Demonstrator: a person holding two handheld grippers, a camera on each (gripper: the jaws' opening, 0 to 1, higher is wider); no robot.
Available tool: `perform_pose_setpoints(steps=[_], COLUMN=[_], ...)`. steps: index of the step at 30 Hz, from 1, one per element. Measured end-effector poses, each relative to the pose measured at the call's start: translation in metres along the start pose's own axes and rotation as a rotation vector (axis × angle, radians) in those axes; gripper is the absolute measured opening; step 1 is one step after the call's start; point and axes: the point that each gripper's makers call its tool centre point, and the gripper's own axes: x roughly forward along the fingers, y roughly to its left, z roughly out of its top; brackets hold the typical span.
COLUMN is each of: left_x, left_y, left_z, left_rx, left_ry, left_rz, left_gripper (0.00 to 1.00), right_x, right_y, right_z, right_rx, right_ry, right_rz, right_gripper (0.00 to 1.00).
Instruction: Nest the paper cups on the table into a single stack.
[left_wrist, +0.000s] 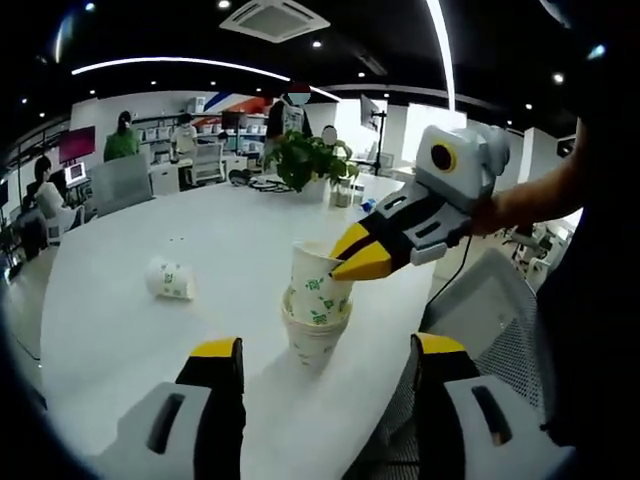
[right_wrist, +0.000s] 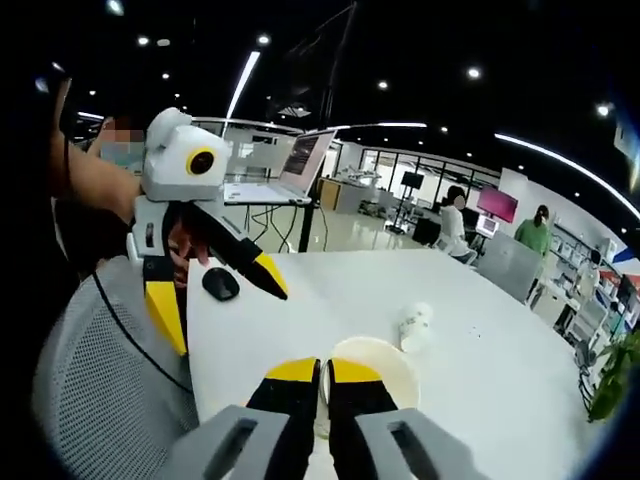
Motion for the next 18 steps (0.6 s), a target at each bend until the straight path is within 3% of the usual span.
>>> perform_pose_setpoints(steps=[6,18], left_x=[-0.004,-0.007], left_y=[0.005,0.011], left_z=[-0.005,-0.012], left_rx=[-0.004,-0.016], left_ry=[0.009,0.024], left_rz=[0.022,0.049], left_gripper=[0.66,0.65], right_x=[0.011,0.021], right_y=[0.006,0.012], right_z=[-0.010,-0.031], right_rx=[0.001,0.087], right_ry=[0.023,0.051], right_rz=[0.021,0.036], right_gripper=[0.02,0.06])
